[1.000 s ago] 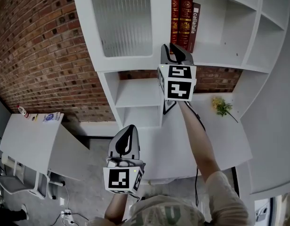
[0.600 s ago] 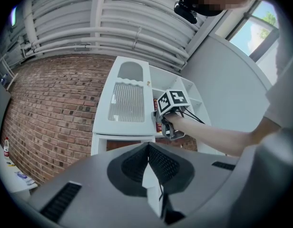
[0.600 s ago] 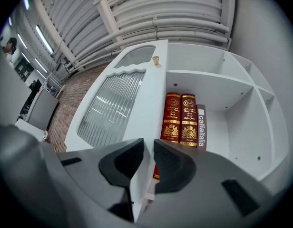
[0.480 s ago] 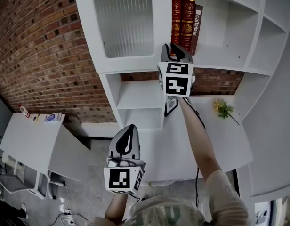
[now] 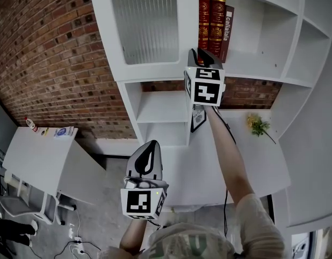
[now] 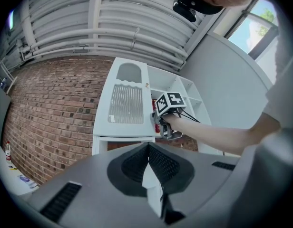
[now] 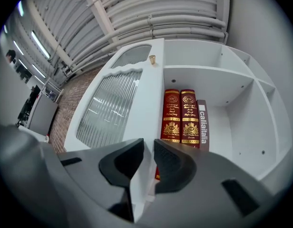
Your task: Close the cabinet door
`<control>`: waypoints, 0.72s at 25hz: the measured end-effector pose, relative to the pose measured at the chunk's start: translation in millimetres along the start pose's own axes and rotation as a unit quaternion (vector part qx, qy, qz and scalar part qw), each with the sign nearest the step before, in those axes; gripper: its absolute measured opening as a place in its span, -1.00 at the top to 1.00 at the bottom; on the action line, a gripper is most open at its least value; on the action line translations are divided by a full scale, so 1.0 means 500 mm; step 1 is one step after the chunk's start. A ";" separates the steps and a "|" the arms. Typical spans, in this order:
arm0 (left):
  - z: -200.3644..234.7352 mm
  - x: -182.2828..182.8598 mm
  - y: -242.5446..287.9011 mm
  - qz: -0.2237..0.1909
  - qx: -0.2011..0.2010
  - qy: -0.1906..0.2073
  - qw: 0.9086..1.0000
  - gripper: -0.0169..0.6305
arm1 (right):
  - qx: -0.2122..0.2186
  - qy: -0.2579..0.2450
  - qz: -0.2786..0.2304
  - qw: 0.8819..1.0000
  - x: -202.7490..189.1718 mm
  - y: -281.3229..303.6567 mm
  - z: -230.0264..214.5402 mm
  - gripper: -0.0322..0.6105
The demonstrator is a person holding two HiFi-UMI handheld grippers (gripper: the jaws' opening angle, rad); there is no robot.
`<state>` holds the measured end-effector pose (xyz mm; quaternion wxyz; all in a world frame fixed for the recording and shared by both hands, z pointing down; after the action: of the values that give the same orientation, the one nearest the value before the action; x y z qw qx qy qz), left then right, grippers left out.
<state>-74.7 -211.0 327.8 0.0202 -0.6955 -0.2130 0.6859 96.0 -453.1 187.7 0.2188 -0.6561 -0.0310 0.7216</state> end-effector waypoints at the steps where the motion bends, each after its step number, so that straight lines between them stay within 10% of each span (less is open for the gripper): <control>1: -0.001 0.005 -0.002 -0.001 0.000 0.003 1.000 0.91 | -0.001 0.001 0.006 1.000 0.002 0.001 -0.001 0.66; 6: -0.002 0.040 -0.013 -0.017 0.001 0.020 1.000 0.91 | 0.008 0.012 0.017 1.000 0.014 -0.007 -0.007 0.66; 18: -0.027 0.034 -0.048 -0.022 0.007 0.000 1.000 0.91 | 0.074 -0.022 -0.165 0.983 0.087 -0.308 0.072 0.66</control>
<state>-68.8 -180.0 320.5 0.0406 -0.6901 -0.2237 0.6871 101.7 -289.9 202.9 0.3826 -0.6080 -0.0899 0.6898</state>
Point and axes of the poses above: the fingertips, and each gripper's own axes: y forward along the fingers, z to its left, x out of its top, the point moved 9 cm from there along -y, backward along the fingers, and after that the axes turned 7 degrees about -z, right-handed, at the moved point
